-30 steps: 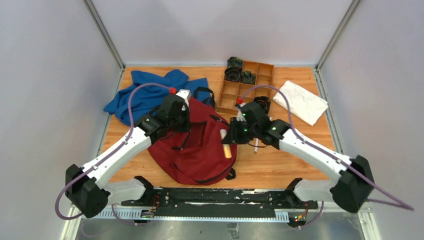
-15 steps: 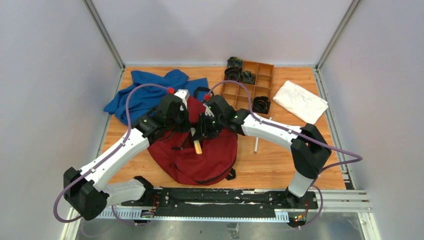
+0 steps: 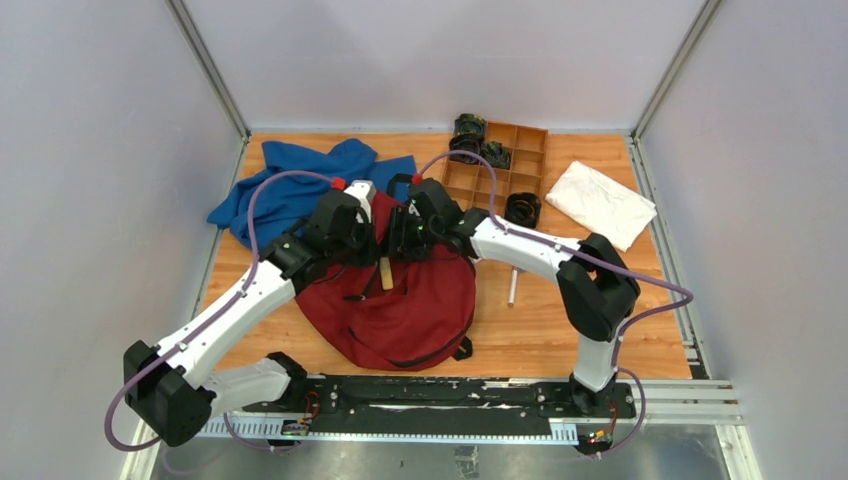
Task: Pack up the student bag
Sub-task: Place the stationery in the student bag, then pick up the stationery from the center of the board.
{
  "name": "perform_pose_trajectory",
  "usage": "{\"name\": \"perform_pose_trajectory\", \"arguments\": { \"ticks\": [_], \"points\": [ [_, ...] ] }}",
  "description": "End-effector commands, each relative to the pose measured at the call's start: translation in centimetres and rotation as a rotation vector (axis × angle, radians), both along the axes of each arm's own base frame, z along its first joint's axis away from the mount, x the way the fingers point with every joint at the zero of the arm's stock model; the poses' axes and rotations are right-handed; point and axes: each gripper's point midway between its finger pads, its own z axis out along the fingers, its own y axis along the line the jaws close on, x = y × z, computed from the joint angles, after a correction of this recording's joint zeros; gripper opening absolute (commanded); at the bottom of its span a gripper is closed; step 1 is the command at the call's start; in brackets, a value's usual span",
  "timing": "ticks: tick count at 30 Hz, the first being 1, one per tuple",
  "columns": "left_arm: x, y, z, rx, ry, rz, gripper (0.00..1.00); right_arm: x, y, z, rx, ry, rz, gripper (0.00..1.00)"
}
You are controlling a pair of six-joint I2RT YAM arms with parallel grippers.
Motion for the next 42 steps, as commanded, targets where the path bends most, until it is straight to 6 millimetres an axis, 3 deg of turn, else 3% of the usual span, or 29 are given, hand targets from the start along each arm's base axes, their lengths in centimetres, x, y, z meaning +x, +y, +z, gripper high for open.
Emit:
{"name": "perform_pose_trajectory", "arguments": {
  "ticks": [1, 6, 9, 12, 15, 18, 21, 24, 33, 37, 41, 42],
  "points": [
    [-0.4, -1.2, 1.3, -0.074, -0.017, -0.037, 0.00, 1.8, -0.9, 1.9, 0.019, -0.079, -0.084, 0.62],
    [-0.2, -1.2, 1.0, -0.065, -0.014, -0.039, 0.00, -1.7, -3.1, 2.1, 0.012, -0.083, -0.036, 0.62],
    [-0.2, -1.0, 0.6, -0.049, -0.010, -0.036, 0.00, -3.6, -5.7, 3.7, -0.022, -0.145, -0.030, 0.58],
    [0.0, -0.8, 0.1, -0.033, -0.005, -0.028, 0.00, -3.4, -11.0, 4.2, -0.165, -0.224, -0.161, 0.53],
    [0.1, -0.8, -0.2, -0.031, 0.004, -0.024, 0.00, -1.9, -18.9, 2.6, -0.351, -0.245, -0.367, 0.52],
    [0.1, -1.1, -0.2, -0.042, 0.008, -0.031, 0.00, -1.9, -26.7, -1.5, -0.556, -0.147, -0.509, 0.52],
    [0.2, -1.0, -0.3, -0.026, 0.019, -0.027, 0.00, -2.8, -30.0, -4.6, -0.691, -0.056, -0.495, 0.53],
    [0.3, -0.9, -0.1, -0.022, 0.012, -0.028, 0.00, -3.4, -31.2, -6.5, -0.806, -0.006, -0.445, 0.57],
    [0.1, -1.3, -0.4, -0.040, 0.024, -0.038, 0.00, -2.7, -30.8, -11.9, -0.902, 0.082, -0.330, 0.56],
    [-0.2, -1.4, -0.3, -0.046, 0.031, -0.051, 0.00, -1.8, -30.3, -13.6, -0.904, 0.109, -0.310, 0.38],
    [-0.2, -1.3, 0.0, -0.047, 0.021, -0.046, 0.00, -1.1, -30.1, -14.3, -0.875, 0.135, -0.307, 0.01],
    [-0.2, -1.2, 0.1, -0.046, 0.019, -0.043, 0.00, -1.2, -29.7, -14.0, -0.854, 0.135, -0.298, 0.00]
  ]
}}
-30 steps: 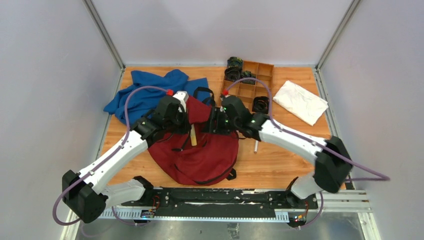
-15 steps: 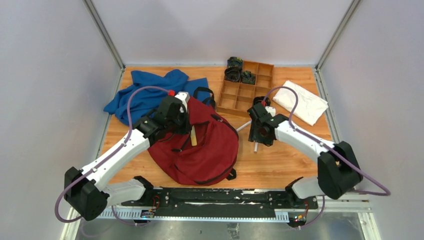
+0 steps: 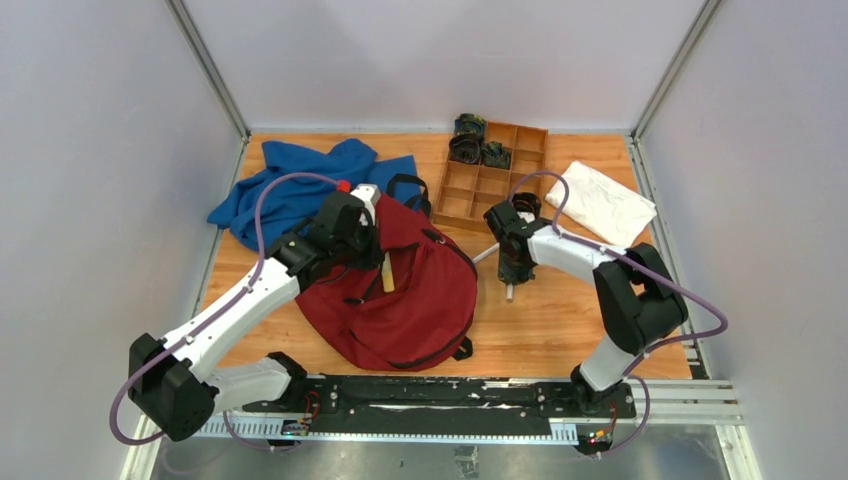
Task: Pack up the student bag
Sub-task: Pick up the stationery from the center of the board.
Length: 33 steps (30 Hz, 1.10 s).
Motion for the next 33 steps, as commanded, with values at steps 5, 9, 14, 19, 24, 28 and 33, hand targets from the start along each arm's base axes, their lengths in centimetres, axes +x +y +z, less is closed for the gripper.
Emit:
{"name": "perform_pose_trajectory", "arguments": {
  "ticks": [5, 9, 14, 19, 24, 28, 33],
  "points": [
    [0.2, -0.6, 1.6, -0.027, -0.036, -0.024, 0.00, -1.9, 1.2, 1.8, 0.088, 0.007, 0.060, 0.00],
    [0.3, -0.9, 1.3, -0.025, -0.016, -0.038, 0.00, -3.5, 3.4, 6.4, 0.195, -0.069, 0.094, 0.00],
    [1.1, -1.2, 1.1, -0.029, -0.015, -0.027, 0.00, -6.1, 9.7, 11.1, 0.469, -0.099, 0.224, 0.00],
    [0.9, -2.1, 0.8, -0.059, 0.016, -0.055, 0.00, -8.6, 18.5, 15.5, 0.753, -0.059, 0.448, 0.00],
    [0.5, -2.2, 1.0, -0.072, 0.030, -0.067, 0.00, -9.5, 24.4, 18.0, 0.906, -0.013, 0.589, 0.00],
    [0.5, -2.1, 1.5, -0.086, 0.028, -0.059, 0.00, -9.5, 26.7, 17.7, 0.943, 0.068, 0.551, 0.00],
    [0.9, -1.5, 2.6, -0.102, -0.004, -0.025, 0.00, -8.9, 27.2, 16.6, 0.929, 0.091, 0.498, 0.00]
  ]
}}
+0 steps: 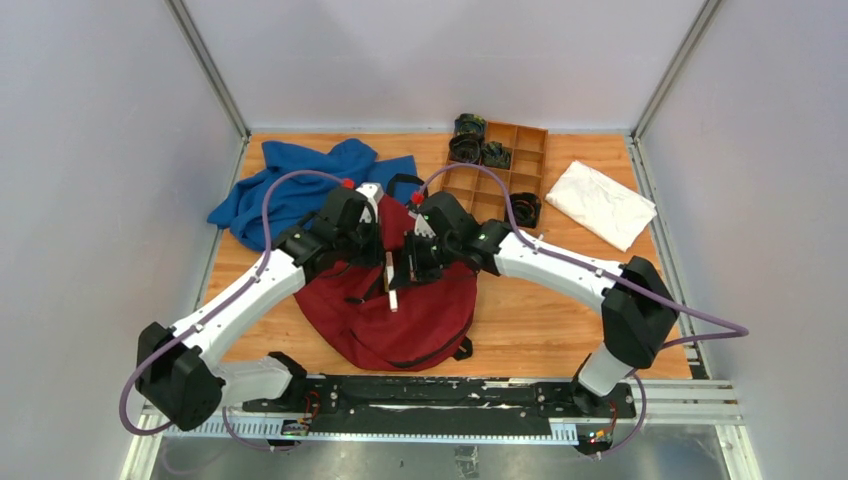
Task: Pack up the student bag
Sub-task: Pick up the stationery from the center of the board, then place the stationery in the student bag.
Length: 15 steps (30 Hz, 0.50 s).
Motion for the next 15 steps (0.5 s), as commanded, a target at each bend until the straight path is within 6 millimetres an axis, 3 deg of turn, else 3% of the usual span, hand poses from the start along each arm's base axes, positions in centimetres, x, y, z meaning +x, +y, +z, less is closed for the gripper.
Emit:
{"name": "perform_pose_trajectory", "arguments": {
  "ticks": [1, 9, 15],
  "points": [
    [0.7, -0.8, 3.5, -0.089, -0.071, 0.000, 0.00, -0.4, 0.9, 0.8, 0.032, 0.041, -0.010, 0.00],
    [1.0, -0.6, 4.2, -0.099, -0.069, 0.011, 0.00, -0.2, -0.3, -2.5, -0.042, 0.075, -0.077, 0.00],
    [0.4, -0.8, 4.3, -0.119, -0.061, -0.003, 0.00, 2.3, 0.4, -1.3, 0.001, 0.052, -0.131, 0.00]
  ]
}}
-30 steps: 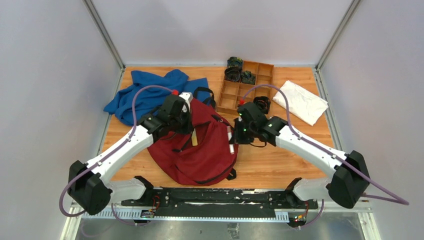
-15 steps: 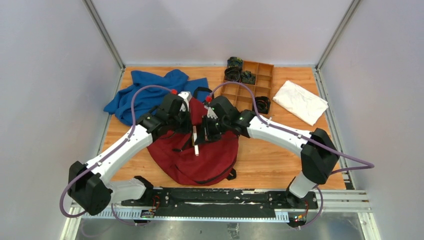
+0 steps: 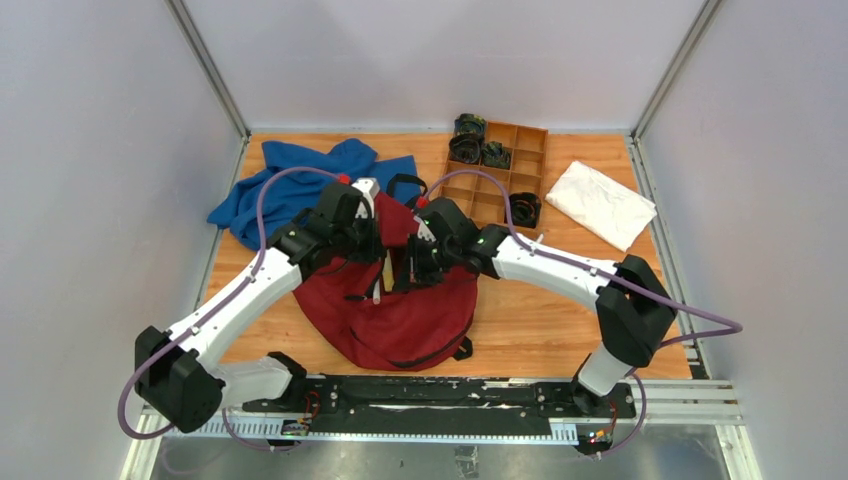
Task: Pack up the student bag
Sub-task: Place the stationery in the student bag.
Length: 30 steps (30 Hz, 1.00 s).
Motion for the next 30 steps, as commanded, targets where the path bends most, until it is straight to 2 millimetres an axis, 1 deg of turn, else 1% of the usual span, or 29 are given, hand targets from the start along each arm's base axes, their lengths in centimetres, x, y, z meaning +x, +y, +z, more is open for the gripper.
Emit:
{"name": "perform_pose_trajectory", "arguments": {
  "ticks": [1, 3, 4, 5, 6, 7, 8, 10, 14, 16, 17, 19, 21, 23, 24, 26, 28, 30],
  "points": [
    [0.0, -1.0, 2.8, -0.090, -0.055, -0.024, 0.00, 2.3, 0.6, 1.0, 0.029, -0.035, -0.054, 0.00],
    [0.0, -0.9, 2.8, -0.083, -0.060, -0.025, 0.00, 2.5, 0.4, 1.2, 0.016, -0.058, -0.047, 0.00],
    [-0.1, -0.8, 2.8, -0.079, -0.061, -0.025, 0.00, 2.4, 0.2, 1.2, 0.009, -0.069, -0.039, 0.02],
    [-0.1, -0.7, 2.8, -0.079, -0.063, -0.025, 0.00, 2.1, 0.2, 1.2, 0.012, -0.070, -0.025, 0.09],
    [-0.1, -0.7, 2.7, -0.076, -0.063, -0.024, 0.00, 1.5, 0.5, 1.2, 0.030, -0.061, -0.002, 0.18],
    [-0.2, -0.6, 2.7, -0.075, -0.063, -0.023, 0.00, 0.8, 0.8, 1.1, 0.044, -0.045, 0.019, 0.25],
    [-0.2, -0.5, 2.7, -0.075, -0.065, -0.021, 0.00, 0.2, 1.1, 0.8, 0.049, -0.026, 0.038, 0.28],
    [-0.3, -0.5, 2.8, -0.079, -0.068, -0.016, 0.00, -0.9, 1.7, 0.3, 0.053, -0.007, 0.070, 0.31],
    [-0.4, -0.6, 2.9, -0.091, -0.069, -0.017, 0.00, -2.7, 2.9, -0.4, 0.057, 0.014, 0.135, 0.32],
    [-0.5, -0.6, 2.9, -0.093, -0.065, -0.019, 0.00, -2.8, 3.4, -0.6, 0.058, 0.009, 0.150, 0.31],
    [-0.6, -0.6, 2.8, -0.094, -0.062, -0.021, 0.00, -2.7, 3.7, -0.8, 0.056, 0.012, 0.152, 0.29],
    [-0.7, -0.6, 2.9, -0.100, -0.061, -0.021, 0.00, -2.1, 4.4, -1.1, 0.056, 0.011, 0.150, 0.18],
    [-0.8, -0.7, 2.9, -0.112, -0.059, -0.020, 0.00, -0.9, 5.4, -1.2, 0.064, 0.000, 0.138, 0.12],
    [-1.0, -0.7, 3.0, -0.121, -0.058, -0.016, 0.00, 0.6, 6.2, -1.5, 0.062, -0.013, 0.118, 0.11],
    [-1.0, -0.7, 2.9, -0.120, -0.059, -0.013, 0.00, 1.5, 6.3, -1.7, 0.063, -0.020, 0.100, 0.11],
    [-0.9, -0.2, 2.7, -0.098, -0.062, 0.002, 0.00, 2.6, 6.1, -1.9, 0.069, -0.033, 0.072, 0.12],
    [-1.0, -0.2, 2.8, -0.103, -0.065, -0.004, 0.00, 2.9, 5.4, -1.7, 0.061, -0.052, 0.054, 0.13],
    [-1.1, -0.1, 2.8, -0.100, -0.065, 0.000, 0.00, 2.4, 4.6, -1.1, 0.068, -0.069, 0.059, 0.13]
  ]
}}
